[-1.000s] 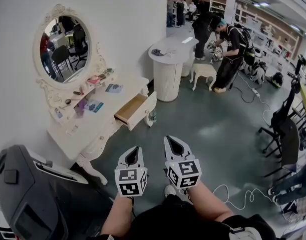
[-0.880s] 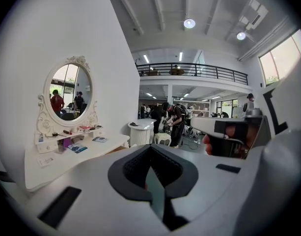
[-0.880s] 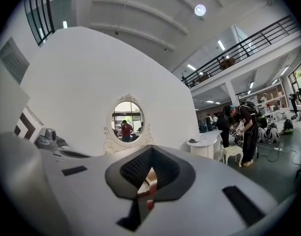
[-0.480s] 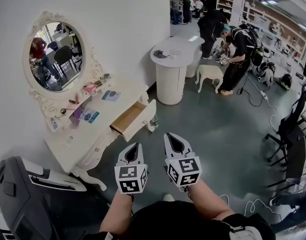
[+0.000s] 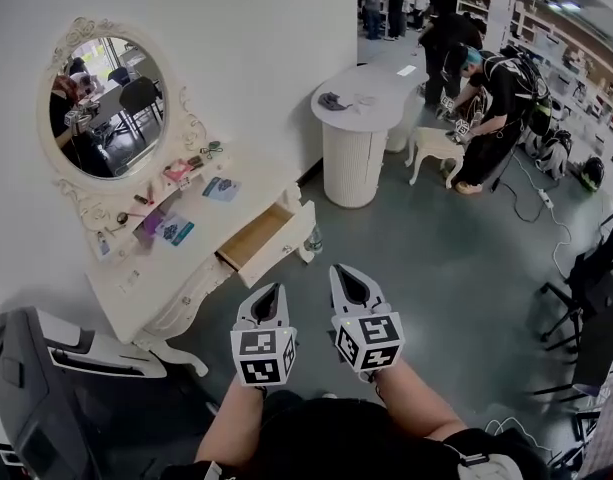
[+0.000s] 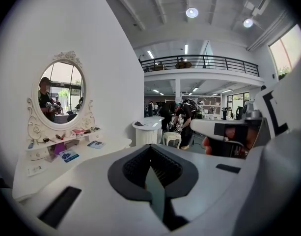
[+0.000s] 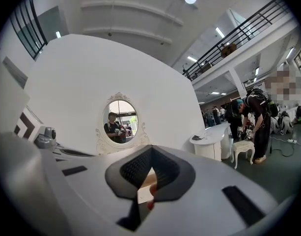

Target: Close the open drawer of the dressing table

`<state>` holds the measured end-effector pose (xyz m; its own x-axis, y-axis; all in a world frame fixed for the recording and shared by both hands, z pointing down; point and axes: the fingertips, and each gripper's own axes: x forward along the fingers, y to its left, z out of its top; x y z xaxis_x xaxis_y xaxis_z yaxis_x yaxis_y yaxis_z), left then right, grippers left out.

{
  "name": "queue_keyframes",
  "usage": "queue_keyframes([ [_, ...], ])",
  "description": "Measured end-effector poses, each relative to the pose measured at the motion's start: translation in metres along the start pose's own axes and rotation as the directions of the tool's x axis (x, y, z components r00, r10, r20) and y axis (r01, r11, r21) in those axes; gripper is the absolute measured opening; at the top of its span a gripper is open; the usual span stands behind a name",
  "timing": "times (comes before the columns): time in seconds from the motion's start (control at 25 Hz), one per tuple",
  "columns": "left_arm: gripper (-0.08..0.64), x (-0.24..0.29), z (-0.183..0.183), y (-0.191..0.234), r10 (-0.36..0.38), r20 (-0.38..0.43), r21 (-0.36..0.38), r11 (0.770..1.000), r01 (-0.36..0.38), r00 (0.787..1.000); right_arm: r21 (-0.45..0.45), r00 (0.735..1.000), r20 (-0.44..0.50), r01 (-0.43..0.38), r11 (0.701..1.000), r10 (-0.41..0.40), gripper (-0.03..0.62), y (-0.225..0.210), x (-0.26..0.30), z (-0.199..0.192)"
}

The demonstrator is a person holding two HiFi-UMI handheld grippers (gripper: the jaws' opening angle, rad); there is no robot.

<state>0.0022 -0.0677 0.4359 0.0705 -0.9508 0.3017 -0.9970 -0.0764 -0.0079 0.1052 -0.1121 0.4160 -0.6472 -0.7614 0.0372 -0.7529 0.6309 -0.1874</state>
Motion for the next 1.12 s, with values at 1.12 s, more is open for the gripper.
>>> queue_keyframes([
  [1.12,0.006,0.156,0.007,0.107,-0.012,-0.067,-0.064,0.998,0.007,0.998,-0.029,0.983,-0.180,-0.050,0.998,0.044,0.009,-0.033,0.181,-0.048],
])
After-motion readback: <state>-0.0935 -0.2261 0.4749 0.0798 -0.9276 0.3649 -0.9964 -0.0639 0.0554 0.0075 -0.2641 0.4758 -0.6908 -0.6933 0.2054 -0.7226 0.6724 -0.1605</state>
